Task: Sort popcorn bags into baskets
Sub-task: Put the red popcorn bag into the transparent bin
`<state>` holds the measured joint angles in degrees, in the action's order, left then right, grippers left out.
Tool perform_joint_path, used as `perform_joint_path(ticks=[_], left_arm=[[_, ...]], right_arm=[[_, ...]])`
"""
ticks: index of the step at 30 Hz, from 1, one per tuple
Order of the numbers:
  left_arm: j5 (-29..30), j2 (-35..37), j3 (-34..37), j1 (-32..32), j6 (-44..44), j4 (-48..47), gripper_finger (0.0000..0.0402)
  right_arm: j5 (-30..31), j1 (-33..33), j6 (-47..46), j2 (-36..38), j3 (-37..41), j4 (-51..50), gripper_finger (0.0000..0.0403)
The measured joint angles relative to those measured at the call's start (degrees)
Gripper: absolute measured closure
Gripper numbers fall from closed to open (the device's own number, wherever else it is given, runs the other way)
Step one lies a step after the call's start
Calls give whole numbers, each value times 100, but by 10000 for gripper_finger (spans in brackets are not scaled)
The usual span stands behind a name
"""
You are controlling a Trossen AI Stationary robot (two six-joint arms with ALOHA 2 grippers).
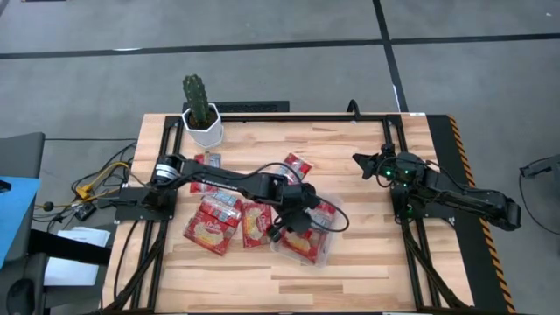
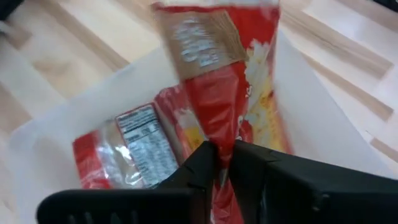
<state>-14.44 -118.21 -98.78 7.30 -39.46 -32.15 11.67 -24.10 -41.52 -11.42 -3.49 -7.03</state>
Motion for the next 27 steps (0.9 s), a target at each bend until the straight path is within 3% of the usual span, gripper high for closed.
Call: perform_joint_path(ticks=[11, 16, 27], left_arm=[[418, -13, 0, 168, -285, 38, 319], [803, -13, -317, 175, 570, -51, 291], [1158, 6, -2300, -220, 2690, -1512, 250]], right_arm=[[-1, 0, 0, 0, 2, 0, 284], [-1, 0, 2, 0, 2, 0, 284], [10, 0, 0, 0, 5, 18, 284]])
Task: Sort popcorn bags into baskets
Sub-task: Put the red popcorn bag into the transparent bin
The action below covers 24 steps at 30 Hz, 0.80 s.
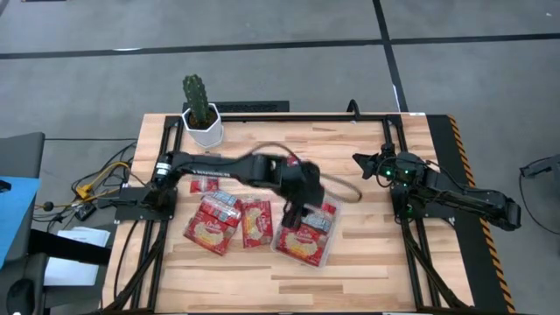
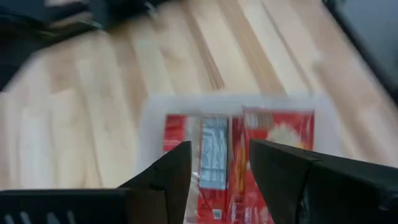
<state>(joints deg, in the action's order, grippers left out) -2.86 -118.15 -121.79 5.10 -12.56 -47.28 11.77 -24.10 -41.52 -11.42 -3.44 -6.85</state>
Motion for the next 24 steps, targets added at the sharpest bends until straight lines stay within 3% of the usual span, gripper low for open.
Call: perform_joint_path(ticks=[6, 10, 15, 19, 24], left_arm=[[-252, 22, -1341, -255, 577, -1378, 249], [-292, 671, -767, -367, 539, -1703, 248], [-148, 1827, 844, -553, 582, -1137, 248], [36, 2860, 2931, -674, 1121, 348, 248], [817, 3735, 5421, -776, 1757, 2515, 248]], right_arm=[[2, 0, -2, 0, 2, 2, 285], [6, 0, -33, 2, 0, 2, 285], [15, -4, -32, 2, 0, 3, 285], [15, -4, -44, 2, 0, 1, 285], [22, -4, -46, 2, 0, -1, 285]])
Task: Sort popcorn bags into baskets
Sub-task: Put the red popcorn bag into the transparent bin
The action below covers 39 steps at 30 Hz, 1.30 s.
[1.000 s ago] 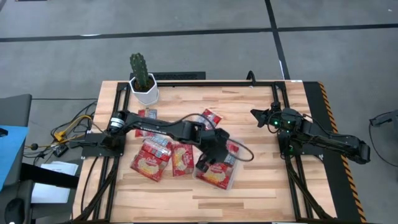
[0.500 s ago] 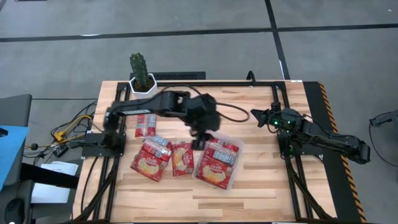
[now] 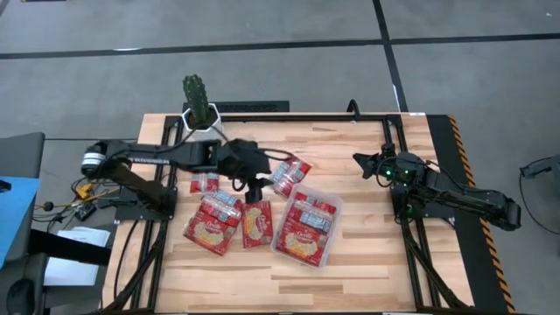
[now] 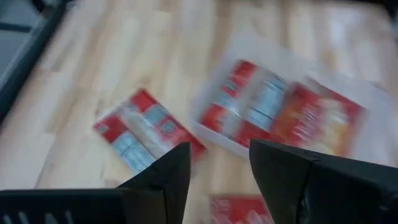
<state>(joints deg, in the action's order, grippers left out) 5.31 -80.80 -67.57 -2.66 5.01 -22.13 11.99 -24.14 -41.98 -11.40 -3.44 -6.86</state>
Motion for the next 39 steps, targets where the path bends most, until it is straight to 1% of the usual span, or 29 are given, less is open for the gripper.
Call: perform_joint_path(ticks=[2, 4, 5, 6, 8, 12, 14, 17, 21, 28, 33, 35, 37, 39], left_arm=[[315, 121, 754, -63, 28, 927, 248], [621, 107, 1266, -171, 283, 1859, 247], [636, 69, 1418, -275, 450, 2121, 245], [557, -7, 1499, -383, 569, 2341, 243], [272, -200, 1584, -628, 666, 2476, 233], [-65, -699, 1585, -964, 762, 3098, 197], [-147, -955, 1533, -1092, 763, 3116, 176], [-77, -1311, 1436, -1221, 729, 2855, 149], [118, -1713, 1395, -1254, 838, 2897, 131], [249, -2322, 1395, -1201, 917, 2970, 129], [198, -2692, 1393, -1072, 993, 3245, 129], [227, -2801, 1377, -1017, 1045, 3190, 131], [266, -2912, 1375, -994, 1265, 3021, 142], [265, -2955, 1351, -989, 1513, 2797, 165]], right_arm=[[41, -2, 0, 0, 0, 2, 285], [82, -2, 0, -2, 0, 1, 285], [134, 0, 0, 0, 0, 1, 285], [171, -2, 0, -1, 0, 1, 285], [228, -2, 0, 0, 0, 5, 285], [314, -4, 0, 0, 0, 20, 285], [323, -5, 0, 0, 2, 25, 285], [321, -2, -2, 0, 2, 25, 285], [319, -2, -2, -2, 2, 23, 285], [319, -2, -4, -2, 0, 20, 285], [319, -2, -2, -2, 0, 16, 285], [319, -2, -2, 0, 0, 14, 285], [319, -2, -2, 0, 0, 12, 285], [319, -2, -3, -2, 0, 10, 285]])
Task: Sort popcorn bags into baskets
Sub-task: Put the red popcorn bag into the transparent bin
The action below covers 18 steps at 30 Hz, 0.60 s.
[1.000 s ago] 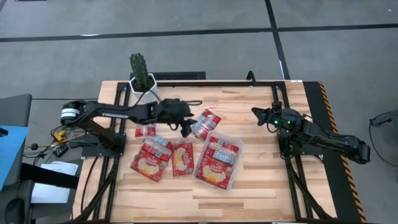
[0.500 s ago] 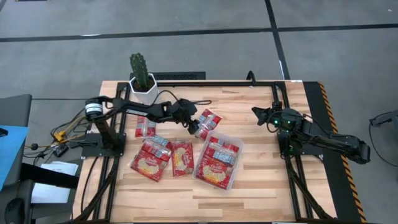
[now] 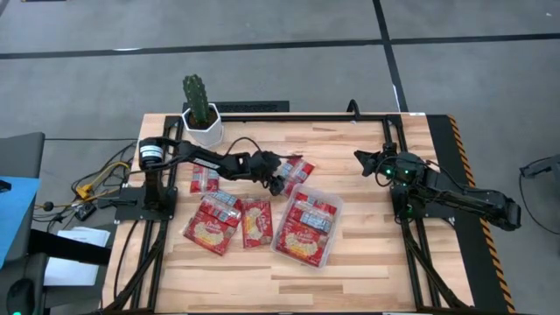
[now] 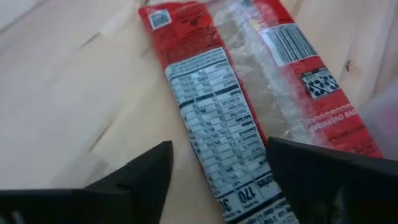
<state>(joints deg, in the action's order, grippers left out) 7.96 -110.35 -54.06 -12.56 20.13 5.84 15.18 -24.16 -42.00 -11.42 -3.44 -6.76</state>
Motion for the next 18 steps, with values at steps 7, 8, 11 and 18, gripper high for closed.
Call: perform_joint_path(ticks=[7, 8, 11, 18], left_arm=[[-211, 24, 11, -69, 22, -367, 330], [-284, 24, 13, -95, 9, -369, 358], [-364, 20, 17, -161, 230, -369, 390], [-376, 436, 72, -278, 460, -464, 401]], right_arm=[[-2, 0, 0, 2, 0, -2, 285], [-2, 0, -1, 0, 0, -3, 285], [-2, 0, 0, 2, 0, -3, 285], [-4, 0, -2, 2, 0, -5, 285]])
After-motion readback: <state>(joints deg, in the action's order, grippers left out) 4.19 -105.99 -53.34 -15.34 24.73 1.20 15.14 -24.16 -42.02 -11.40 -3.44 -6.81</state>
